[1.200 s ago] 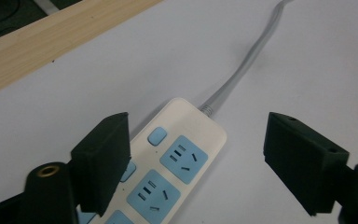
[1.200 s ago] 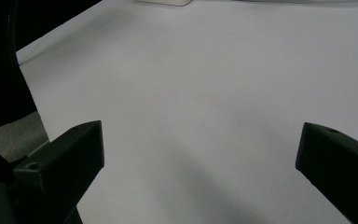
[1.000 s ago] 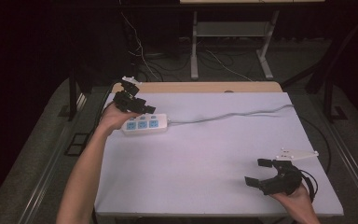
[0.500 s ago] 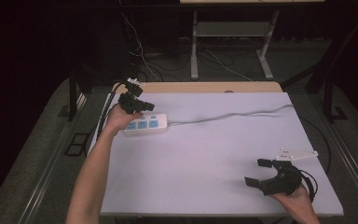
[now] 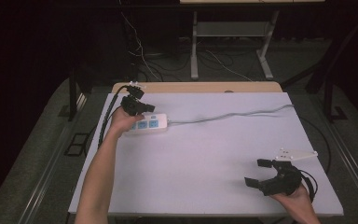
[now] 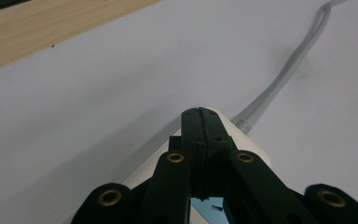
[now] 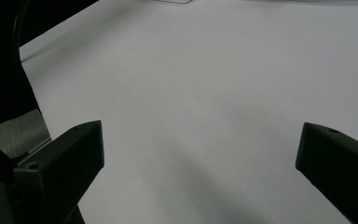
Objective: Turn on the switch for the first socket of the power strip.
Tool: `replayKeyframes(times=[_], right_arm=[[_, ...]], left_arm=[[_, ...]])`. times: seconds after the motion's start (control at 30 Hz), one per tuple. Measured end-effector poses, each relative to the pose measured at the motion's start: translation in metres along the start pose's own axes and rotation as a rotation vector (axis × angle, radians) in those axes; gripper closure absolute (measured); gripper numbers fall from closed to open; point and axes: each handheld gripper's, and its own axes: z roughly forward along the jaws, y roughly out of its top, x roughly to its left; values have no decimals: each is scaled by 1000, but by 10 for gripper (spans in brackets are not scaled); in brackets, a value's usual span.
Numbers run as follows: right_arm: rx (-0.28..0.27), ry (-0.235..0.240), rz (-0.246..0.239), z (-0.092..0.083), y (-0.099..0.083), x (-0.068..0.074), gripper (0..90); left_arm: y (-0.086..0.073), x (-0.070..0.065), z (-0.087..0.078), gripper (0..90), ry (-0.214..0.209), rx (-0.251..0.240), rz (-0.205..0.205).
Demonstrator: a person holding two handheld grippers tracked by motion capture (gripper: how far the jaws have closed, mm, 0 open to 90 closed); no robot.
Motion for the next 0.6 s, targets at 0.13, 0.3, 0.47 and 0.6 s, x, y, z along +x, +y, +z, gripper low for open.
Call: replayKeyframes(times=[0.13,0.3,0.47,0.6], right_arm=[[-3,-2,0,-1,0,0,6],[-1,-4,0,-1,0,0,6],[4,-4,-3,0,0,1,6],[4,-4,-4,0,0,1,6]], left_arm=[[-5,4,4,893,1,-4,-23],[-10,6,7,893,-1,1,-34],[-12,6,9,893,-3,-1,-39],[-13,6,11,893,-2,4,-36]])
